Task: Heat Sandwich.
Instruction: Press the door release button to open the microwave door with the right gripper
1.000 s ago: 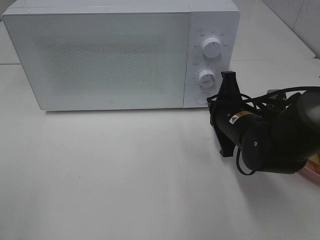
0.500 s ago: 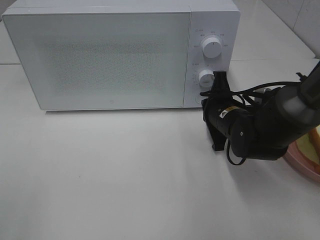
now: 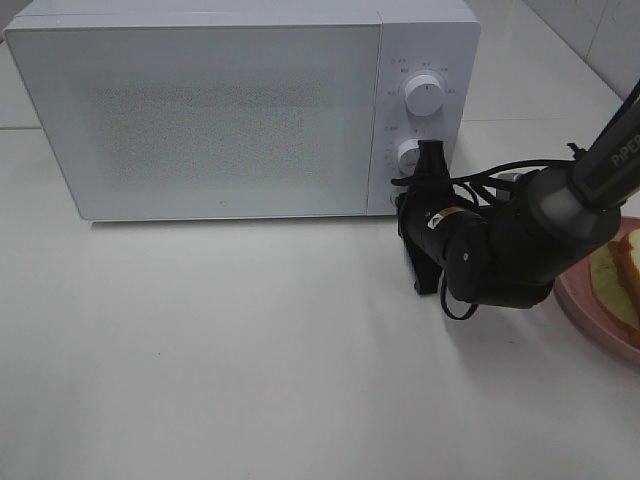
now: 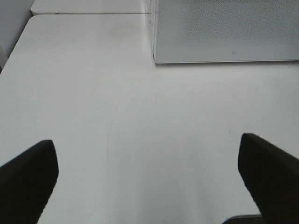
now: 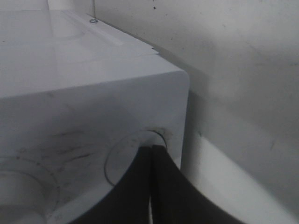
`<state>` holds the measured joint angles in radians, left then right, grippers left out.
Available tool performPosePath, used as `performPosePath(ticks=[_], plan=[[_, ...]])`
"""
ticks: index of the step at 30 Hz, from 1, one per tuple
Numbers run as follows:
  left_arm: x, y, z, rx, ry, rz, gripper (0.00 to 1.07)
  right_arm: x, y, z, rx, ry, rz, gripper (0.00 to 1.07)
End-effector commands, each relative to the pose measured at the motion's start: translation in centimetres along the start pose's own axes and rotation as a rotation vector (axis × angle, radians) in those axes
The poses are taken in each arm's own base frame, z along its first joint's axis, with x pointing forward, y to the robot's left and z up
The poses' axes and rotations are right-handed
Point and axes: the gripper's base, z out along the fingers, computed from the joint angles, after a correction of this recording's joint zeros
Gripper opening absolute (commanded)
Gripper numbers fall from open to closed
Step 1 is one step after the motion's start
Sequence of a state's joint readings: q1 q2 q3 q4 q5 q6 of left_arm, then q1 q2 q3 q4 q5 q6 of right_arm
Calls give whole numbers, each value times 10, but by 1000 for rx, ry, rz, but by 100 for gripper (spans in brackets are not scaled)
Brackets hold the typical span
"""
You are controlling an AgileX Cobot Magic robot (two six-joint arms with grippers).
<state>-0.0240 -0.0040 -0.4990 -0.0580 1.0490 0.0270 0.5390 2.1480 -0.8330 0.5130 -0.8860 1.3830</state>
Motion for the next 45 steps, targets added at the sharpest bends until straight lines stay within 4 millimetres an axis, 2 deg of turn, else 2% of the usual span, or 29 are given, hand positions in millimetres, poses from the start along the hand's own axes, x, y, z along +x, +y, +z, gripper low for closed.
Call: performPosePath(ticks=[1,7,15,23,30,37,45], plan=[[1,0,-3,0,-36,-1,104,-2,6,4,-32,-7,-19,0],[1,0,-3,0,-36,-1,104,-2,9,4,-68,-12,-21,0],[1,0,-3,0,-36,-1,104,-2,24,-2,-120,-5,-15,0],[1,0,-3,0,-36,-1,104,-2,26,-2,-137,-9,-12,0],[1,0,-3,0,-36,-1,104,-5,34,-4,-223,-39,-4,1],[1,0,-3,0,-36,-1,104,-1,44,6,-264,-47,0,1],[1,0,-3,0,-36,-1,104,-15,60,11,-353,-125,7,0]])
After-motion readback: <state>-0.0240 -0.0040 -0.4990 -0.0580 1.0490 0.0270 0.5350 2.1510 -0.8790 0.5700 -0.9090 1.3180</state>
